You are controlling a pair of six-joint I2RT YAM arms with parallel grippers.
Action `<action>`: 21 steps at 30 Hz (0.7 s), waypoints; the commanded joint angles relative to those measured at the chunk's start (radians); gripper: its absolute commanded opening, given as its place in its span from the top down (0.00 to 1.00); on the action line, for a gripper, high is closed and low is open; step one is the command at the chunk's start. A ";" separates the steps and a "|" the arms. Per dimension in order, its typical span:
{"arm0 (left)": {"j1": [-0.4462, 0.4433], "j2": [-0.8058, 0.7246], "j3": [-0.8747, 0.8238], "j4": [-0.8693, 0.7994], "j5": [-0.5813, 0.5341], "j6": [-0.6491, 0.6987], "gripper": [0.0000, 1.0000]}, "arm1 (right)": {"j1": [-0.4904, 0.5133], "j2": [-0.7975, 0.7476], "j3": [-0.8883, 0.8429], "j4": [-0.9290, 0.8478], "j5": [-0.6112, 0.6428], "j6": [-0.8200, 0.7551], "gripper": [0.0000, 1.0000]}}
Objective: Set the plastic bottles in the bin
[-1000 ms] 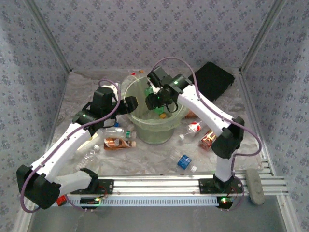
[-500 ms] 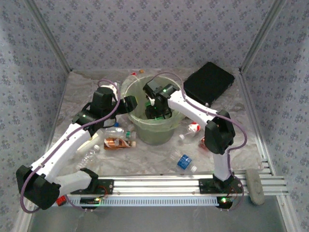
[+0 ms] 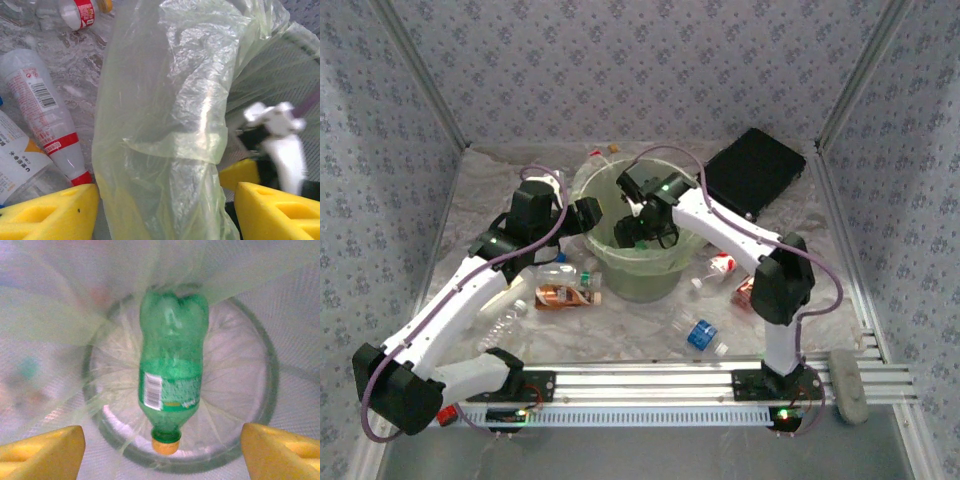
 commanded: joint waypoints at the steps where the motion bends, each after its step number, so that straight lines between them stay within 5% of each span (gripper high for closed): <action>1: -0.006 -0.007 -0.012 -0.031 -0.039 0.006 0.28 | 0.005 -0.126 0.072 -0.073 0.019 -0.030 0.17; 9: -0.005 0.001 -0.007 -0.018 -0.043 0.006 0.28 | -0.101 -0.392 0.128 -0.167 0.054 -0.010 0.17; 16: -0.005 0.010 0.003 -0.012 -0.027 0.020 0.28 | -0.575 -0.542 -0.236 -0.165 0.010 0.028 0.16; 21: -0.005 0.003 0.005 -0.018 -0.036 0.022 0.28 | -0.758 -0.556 -0.535 -0.013 -0.075 0.052 0.14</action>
